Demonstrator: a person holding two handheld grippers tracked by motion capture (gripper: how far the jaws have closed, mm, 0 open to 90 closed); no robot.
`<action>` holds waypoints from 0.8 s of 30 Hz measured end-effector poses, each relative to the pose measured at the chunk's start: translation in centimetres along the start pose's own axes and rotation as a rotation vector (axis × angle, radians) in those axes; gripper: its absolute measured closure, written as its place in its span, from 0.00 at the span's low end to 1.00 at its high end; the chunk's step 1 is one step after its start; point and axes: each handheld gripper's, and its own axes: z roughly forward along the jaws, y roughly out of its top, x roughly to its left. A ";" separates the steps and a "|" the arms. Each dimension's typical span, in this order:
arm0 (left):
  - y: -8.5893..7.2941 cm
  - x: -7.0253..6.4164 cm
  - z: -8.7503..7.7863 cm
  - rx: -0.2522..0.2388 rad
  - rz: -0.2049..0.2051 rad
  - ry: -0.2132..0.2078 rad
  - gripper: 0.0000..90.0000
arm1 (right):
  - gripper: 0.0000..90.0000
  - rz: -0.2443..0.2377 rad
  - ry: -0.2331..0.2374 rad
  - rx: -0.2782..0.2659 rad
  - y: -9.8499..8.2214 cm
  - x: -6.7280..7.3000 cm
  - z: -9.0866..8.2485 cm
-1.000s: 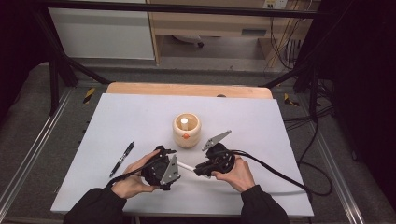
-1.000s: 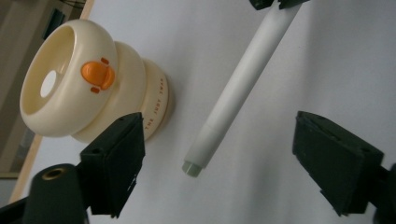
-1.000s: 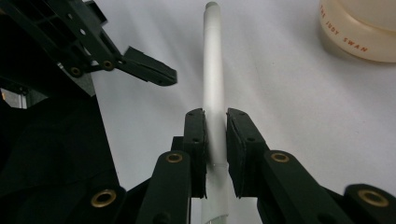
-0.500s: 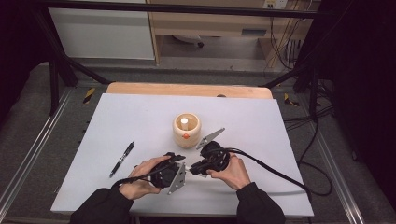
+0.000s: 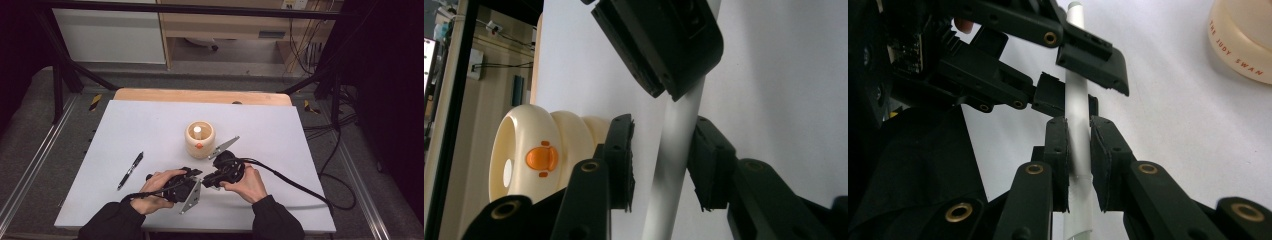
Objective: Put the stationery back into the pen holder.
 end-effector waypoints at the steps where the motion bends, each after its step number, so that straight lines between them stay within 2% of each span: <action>1: 0.0 -0.1 0.0 0.000 0.013 -0.002 0.73 | 0.88 0.001 0.002 0.000 0.0 0.0 0.0; 4: 0.1 -0.2 0.1 -0.006 0.037 -0.001 0.77 | 0.88 0.005 0.002 0.005 0.0 0.0 0.0; 10: 0.0 -0.3 0.1 -0.010 0.059 -0.008 0.83 | 0.88 0.007 0.000 0.006 0.0 0.0 0.0; 17: 0.0 -0.3 0.2 -0.007 0.081 -0.021 0.86 | 0.87 0.011 0.005 0.007 0.0 -0.1 0.0; 24: -0.1 -0.1 0.0 -0.002 0.062 -0.025 0.86 | 0.87 0.013 0.009 -0.015 0.0 -0.1 -0.1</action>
